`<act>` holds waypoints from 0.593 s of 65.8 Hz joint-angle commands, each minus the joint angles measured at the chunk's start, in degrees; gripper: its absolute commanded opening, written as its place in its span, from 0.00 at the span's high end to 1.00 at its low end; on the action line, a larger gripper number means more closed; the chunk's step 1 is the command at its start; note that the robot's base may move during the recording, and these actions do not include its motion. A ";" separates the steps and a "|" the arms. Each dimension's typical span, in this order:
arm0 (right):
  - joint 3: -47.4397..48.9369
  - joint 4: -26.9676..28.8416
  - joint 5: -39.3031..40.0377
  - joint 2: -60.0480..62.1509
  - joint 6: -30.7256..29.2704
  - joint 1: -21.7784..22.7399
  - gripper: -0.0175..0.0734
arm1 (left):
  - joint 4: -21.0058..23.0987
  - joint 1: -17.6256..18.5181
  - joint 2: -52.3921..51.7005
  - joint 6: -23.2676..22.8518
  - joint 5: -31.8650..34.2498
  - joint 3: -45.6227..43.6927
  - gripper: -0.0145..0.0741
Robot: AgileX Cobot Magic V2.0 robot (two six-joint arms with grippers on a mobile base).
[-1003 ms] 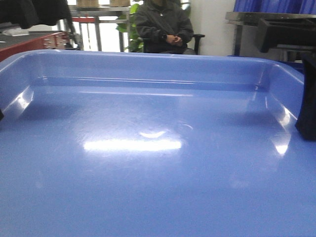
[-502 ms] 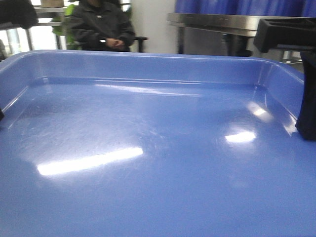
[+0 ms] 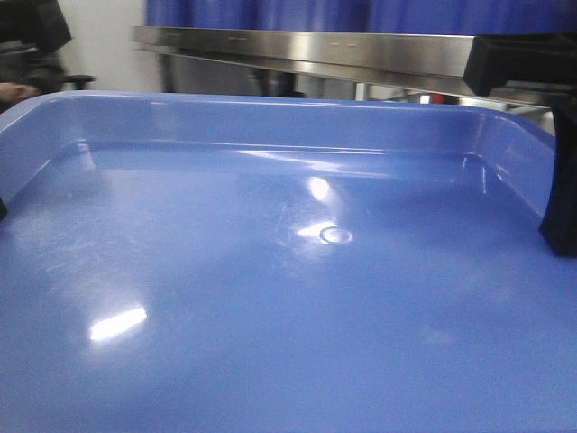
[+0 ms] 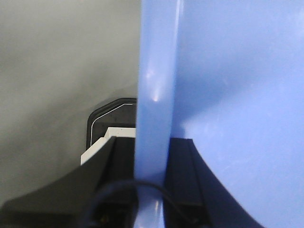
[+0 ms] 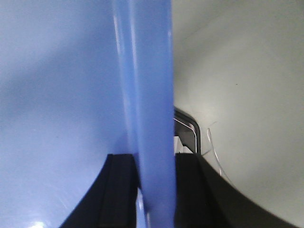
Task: Grab blue tray and place on right shelf
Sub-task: 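Hold the tray while the base drives up to the steel shelf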
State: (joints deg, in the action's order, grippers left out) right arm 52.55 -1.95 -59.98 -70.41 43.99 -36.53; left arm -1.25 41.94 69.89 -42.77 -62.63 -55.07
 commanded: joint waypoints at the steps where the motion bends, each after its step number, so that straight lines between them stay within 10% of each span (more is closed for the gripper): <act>1: 1.65 0.57 2.46 1.57 0.51 -0.18 0.59 | 1.68 0.60 -1.43 -1.09 2.53 -1.56 0.84; 39: 1.65 0.57 2.46 1.57 0.51 -0.18 0.59 | 1.68 0.60 -1.43 -1.09 2.53 -1.56 0.84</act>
State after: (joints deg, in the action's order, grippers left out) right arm 52.55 -1.95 -59.88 -70.41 43.99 -36.53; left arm -1.25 41.94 69.89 -42.77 -62.53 -55.07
